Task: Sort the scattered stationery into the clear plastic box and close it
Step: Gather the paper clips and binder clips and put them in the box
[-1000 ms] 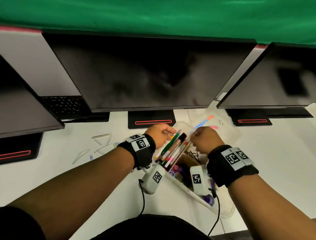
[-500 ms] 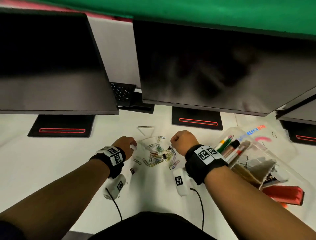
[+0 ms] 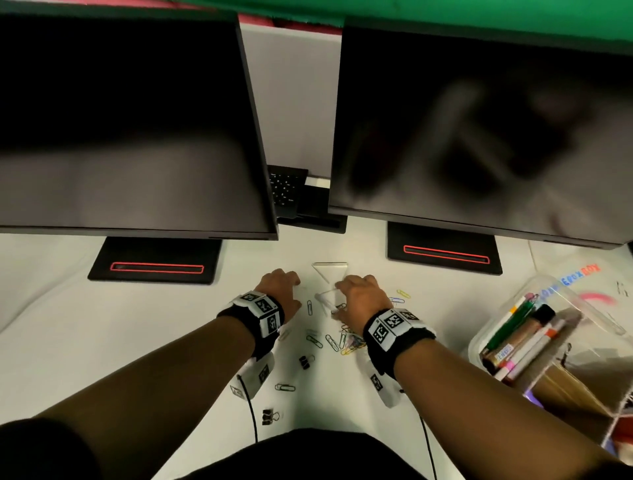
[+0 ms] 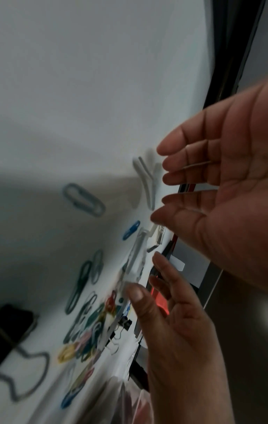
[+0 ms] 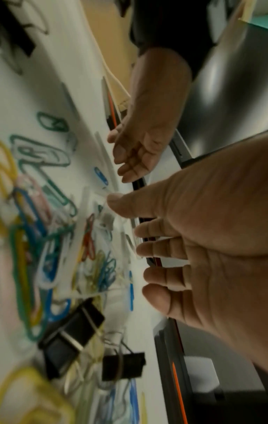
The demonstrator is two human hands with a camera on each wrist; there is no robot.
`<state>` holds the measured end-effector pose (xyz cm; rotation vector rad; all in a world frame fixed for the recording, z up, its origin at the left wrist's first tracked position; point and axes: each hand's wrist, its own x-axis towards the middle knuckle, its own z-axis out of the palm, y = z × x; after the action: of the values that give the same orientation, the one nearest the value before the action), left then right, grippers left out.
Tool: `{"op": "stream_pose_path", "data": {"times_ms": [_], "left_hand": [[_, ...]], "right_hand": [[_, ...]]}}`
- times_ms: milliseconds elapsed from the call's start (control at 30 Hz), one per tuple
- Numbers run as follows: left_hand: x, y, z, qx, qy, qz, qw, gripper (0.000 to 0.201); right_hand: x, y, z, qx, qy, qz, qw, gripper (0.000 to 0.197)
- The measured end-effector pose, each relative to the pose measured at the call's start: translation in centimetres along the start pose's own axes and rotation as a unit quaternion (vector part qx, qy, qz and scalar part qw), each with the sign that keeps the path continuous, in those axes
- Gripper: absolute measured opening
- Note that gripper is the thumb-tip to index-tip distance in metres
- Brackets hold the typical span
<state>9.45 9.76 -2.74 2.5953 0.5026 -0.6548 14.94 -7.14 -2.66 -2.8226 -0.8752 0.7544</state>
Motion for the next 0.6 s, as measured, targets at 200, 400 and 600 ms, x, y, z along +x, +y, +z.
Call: {"op": "stream_pose_path", "data": {"times_ms": [200, 400, 600], "left_hand": [[1.3, 1.0, 0.7, 0.073, -0.018, 0.014, 0.997, 0.044], [1.8, 1.5, 1.1, 0.146, -0.013, 0.067, 0.987, 0.028], [2.4, 1.9, 1.2, 0.181, 0.003, 0.102, 0.978, 0.028]], "right_hand": [[1.2, -0.4, 0.2, -0.033, 0.003, -0.009, 0.999, 0.031], [1.4, -0.2, 0.4, -0.016, 0.000, 0.003, 1.000, 0.023], [0.2, 1.5, -1.3, 0.225, 0.080, 0.118, 0.964, 0.008]]}}
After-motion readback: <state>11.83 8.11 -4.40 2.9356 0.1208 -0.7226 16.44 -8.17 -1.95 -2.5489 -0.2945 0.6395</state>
